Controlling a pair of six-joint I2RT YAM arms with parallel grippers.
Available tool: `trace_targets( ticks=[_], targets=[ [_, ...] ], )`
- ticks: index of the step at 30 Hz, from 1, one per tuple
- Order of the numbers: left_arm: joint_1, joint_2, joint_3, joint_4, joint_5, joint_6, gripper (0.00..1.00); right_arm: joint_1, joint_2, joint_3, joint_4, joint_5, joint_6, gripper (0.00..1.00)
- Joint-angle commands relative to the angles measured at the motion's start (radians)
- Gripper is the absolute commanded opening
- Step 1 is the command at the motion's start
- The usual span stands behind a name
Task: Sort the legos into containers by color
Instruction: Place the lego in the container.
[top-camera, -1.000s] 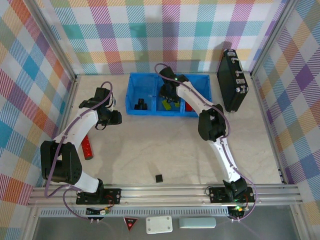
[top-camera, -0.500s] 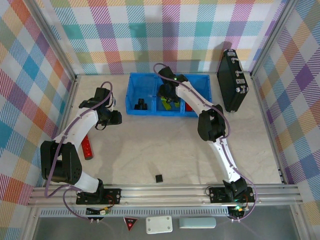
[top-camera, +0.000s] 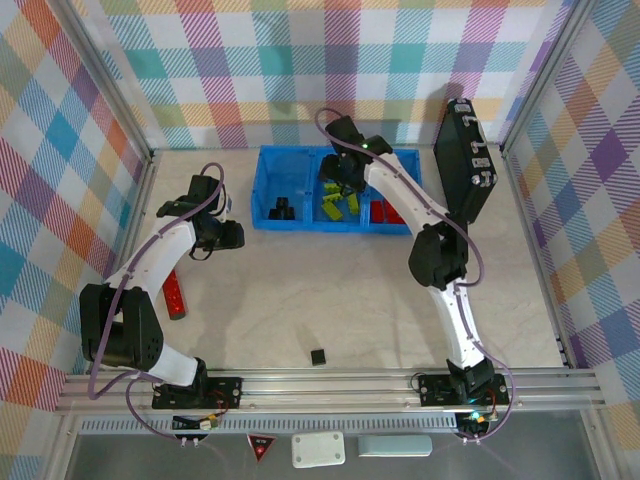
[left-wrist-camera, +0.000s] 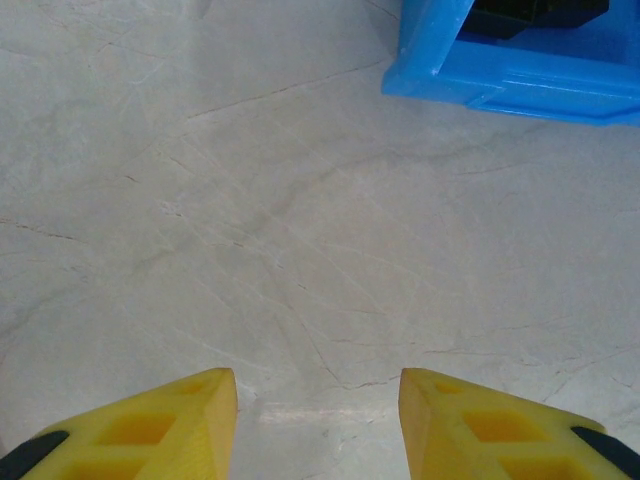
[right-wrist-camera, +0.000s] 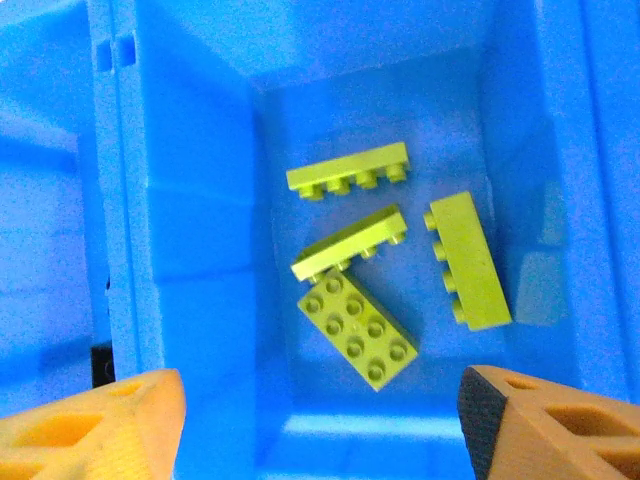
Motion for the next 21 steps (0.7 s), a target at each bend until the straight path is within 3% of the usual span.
trace_targets(
  ticks=[1, 11, 21],
  targets=[
    [-0.040, -0.025, 0.029, -0.046, 0.020, -0.033, 0.47, 0.006, -0.084, -0.068, -0.024, -0.034, -0.038, 0.73],
    [-0.178, -0.047, 0.023, -0.075, 0.010, -0.148, 0.48, 0.006, -0.323, -0.420, 0.061, -0.072, -0.066, 0.73],
    [-0.407, -0.090, -0.028, -0.099, -0.084, -0.355, 0.48, 0.006, -0.513, -0.737, 0.140, -0.090, -0.102, 0.73]
  ],
)
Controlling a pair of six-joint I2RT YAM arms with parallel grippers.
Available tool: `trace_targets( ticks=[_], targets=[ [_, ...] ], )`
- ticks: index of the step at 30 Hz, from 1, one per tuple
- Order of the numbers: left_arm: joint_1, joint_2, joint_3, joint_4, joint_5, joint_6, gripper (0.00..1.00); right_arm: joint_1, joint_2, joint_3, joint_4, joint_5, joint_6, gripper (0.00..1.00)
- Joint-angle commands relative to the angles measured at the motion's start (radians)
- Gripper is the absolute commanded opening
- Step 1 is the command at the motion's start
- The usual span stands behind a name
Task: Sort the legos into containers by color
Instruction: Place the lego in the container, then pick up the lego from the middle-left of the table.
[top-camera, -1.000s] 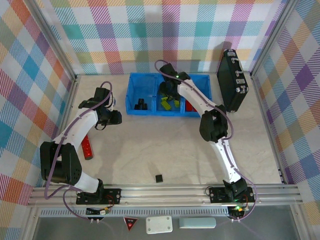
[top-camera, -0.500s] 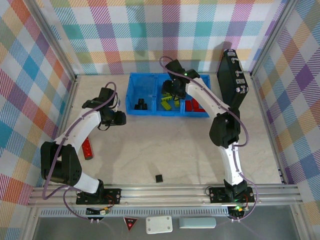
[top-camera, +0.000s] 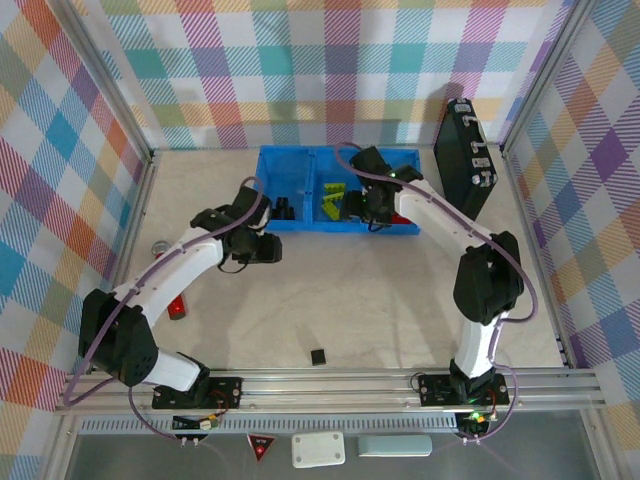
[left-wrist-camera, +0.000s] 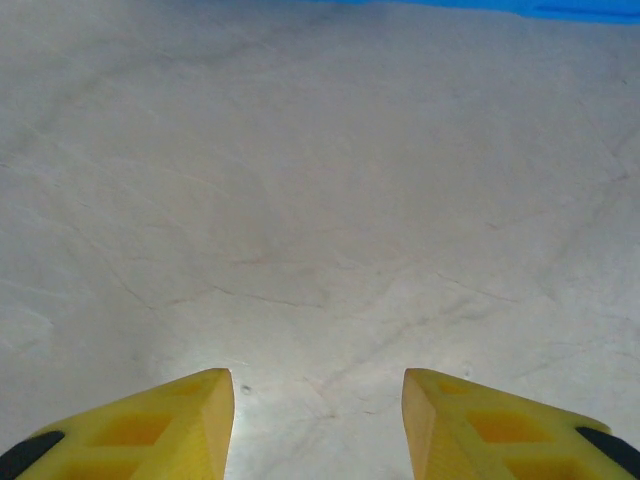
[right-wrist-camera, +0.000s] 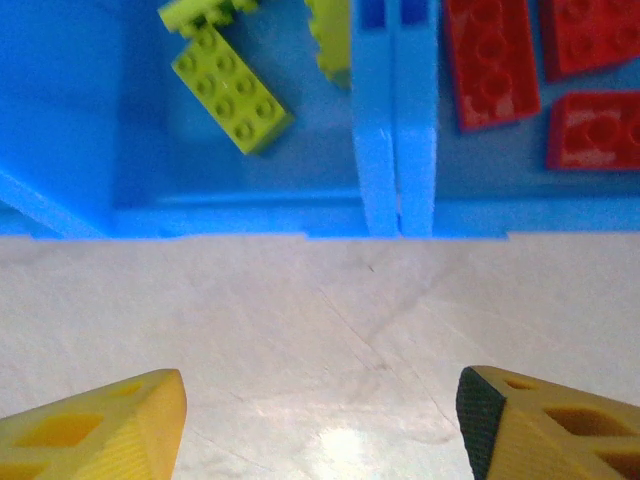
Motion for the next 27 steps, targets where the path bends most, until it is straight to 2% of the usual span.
trace_targets(
  ticks=[1, 13, 21, 27],
  targets=[
    [-0.076, -0.034, -0.037, -0.048, -0.053, -0.126, 0.48, 0.006, -0.072, -0.074, 0.047, -0.021, -0.031, 0.73],
    [-0.417, -0.040, -0.132, -0.057, -0.176, -0.465, 0.51, 0.006, -0.228, -0.336, 0.139, -0.103, -0.051, 0.73],
    [-0.649, 0.091, -0.098, -0.064, -0.217, -0.650, 0.56, 0.006, -0.315, -0.424, 0.164, -0.109, -0.053, 0.73],
    [-0.757, 0.219, -0.083, -0.045, -0.207, -0.736, 0.57, 0.006, -0.361, -0.463, 0.169, -0.117, -0.059, 0.73]
  ],
)
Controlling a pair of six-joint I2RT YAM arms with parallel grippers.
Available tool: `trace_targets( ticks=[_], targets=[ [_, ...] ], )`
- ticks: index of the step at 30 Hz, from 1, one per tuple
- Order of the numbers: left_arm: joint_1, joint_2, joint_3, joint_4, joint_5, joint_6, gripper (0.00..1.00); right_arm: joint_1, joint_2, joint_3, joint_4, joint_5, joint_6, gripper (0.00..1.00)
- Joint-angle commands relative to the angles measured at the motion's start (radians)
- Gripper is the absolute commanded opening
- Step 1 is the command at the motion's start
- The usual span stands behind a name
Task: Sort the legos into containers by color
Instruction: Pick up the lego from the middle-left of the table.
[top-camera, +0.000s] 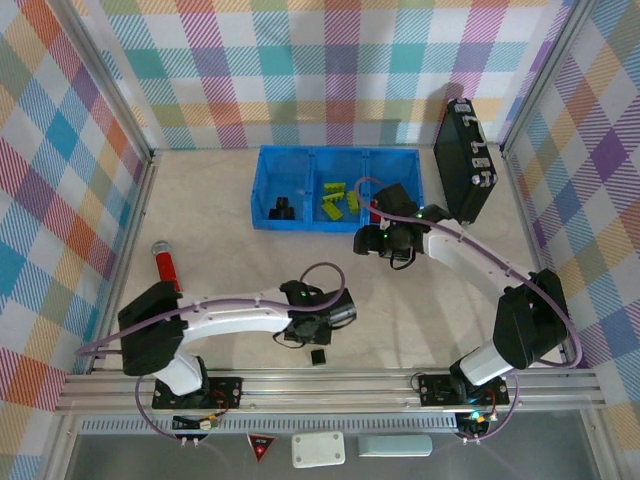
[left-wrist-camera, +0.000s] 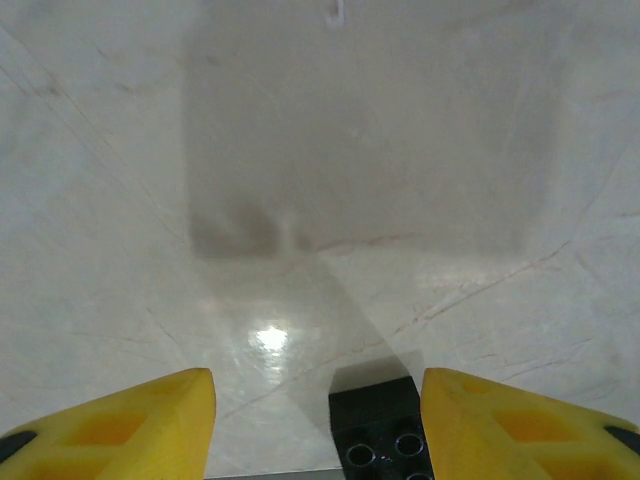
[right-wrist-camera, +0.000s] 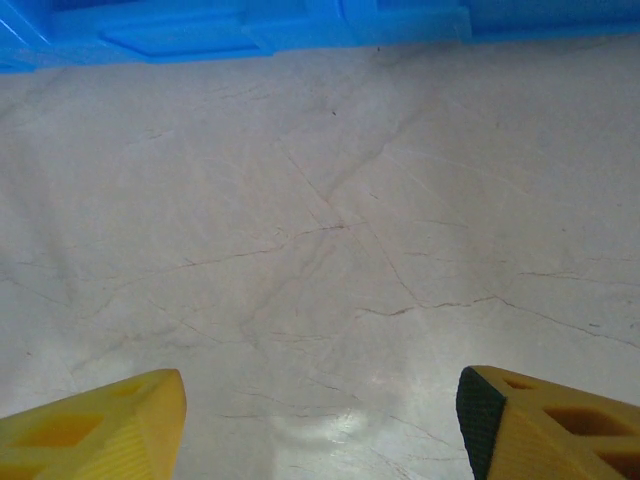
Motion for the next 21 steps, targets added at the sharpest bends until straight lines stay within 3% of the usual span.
trace_targets(
  ticks=[1, 8, 21],
  targets=[
    [-0.046, 0.051, 0.030, -0.013, -0.011, -0.097, 0.57, 0.006, -0.045, -0.032, 0.018, -0.017, -0.024, 0.73],
    [-0.106, 0.122, 0.004, 0.062, 0.024, -0.168, 0.54, 0.006, -0.086, -0.067, 0.020, -0.021, -0.030, 0.73],
    [-0.130, 0.103, -0.040, 0.088, 0.010, -0.202, 0.35, 0.006, -0.114, -0.096, 0.021, -0.020, -0.005, 0.73]
  ],
)
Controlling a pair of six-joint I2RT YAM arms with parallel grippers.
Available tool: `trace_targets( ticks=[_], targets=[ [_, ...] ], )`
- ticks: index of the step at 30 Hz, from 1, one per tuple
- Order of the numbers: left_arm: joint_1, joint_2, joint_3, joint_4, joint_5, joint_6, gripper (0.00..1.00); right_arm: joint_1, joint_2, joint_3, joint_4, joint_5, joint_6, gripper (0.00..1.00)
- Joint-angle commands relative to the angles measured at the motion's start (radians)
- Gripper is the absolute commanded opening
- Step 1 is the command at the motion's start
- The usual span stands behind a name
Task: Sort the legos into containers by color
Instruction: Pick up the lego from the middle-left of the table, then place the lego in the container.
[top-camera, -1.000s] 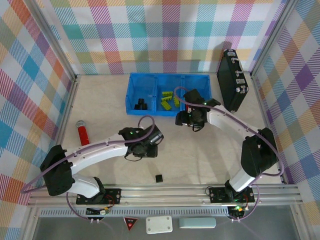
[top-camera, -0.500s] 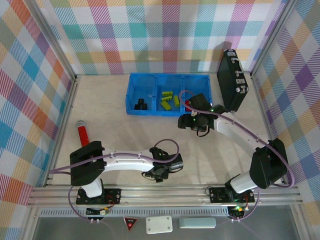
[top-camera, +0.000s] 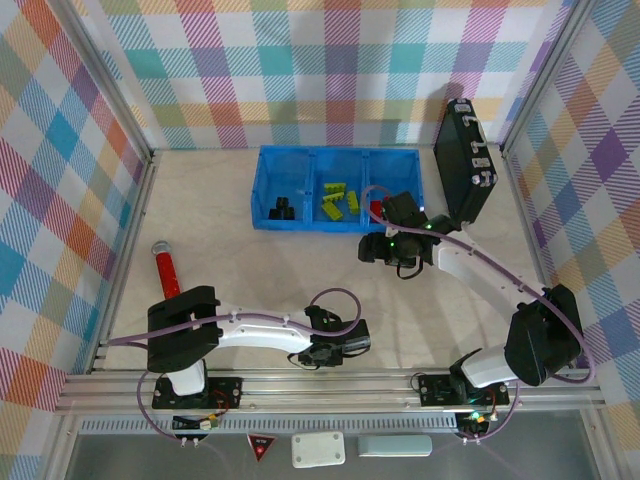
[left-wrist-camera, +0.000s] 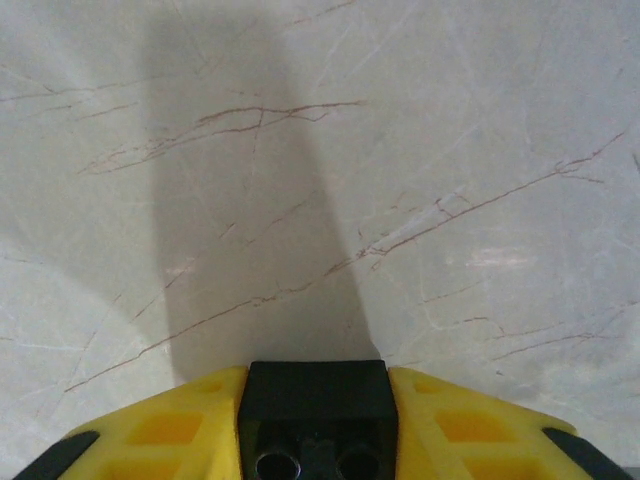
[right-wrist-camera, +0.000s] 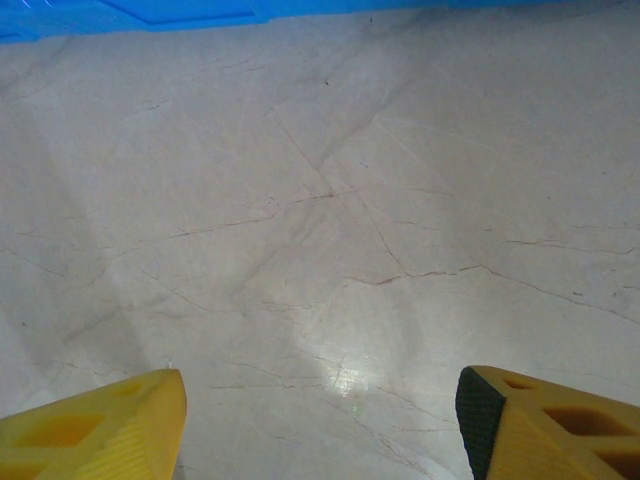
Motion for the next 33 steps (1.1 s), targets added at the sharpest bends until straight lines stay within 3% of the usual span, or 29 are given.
trace_targets(
  ticks=[1, 6, 11, 33],
  targets=[
    [-0.009, -0.018, -0.009, -0.030, -0.023, -0.015, 0.34, 0.006, -0.025, -0.006, 0.004, -0.011, 0.013, 0.73],
    [-0.001, -0.021, 0.043, -0.094, -0.058, 0.033, 0.32, 0.006, -0.028, 0.002, -0.017, 0.009, 0.016, 0.72],
    [0.069, -0.037, 0.089, -0.143, -0.068, 0.125, 0.32, 0.006, -0.027, -0.004, -0.042, 0.035, 0.018, 0.72],
    [0.547, -0.038, 0.269, -0.146, 0.092, 0.641, 0.33, 0.006, -0.055, -0.018, -0.145, 0.164, 0.114, 0.72]
  ],
)
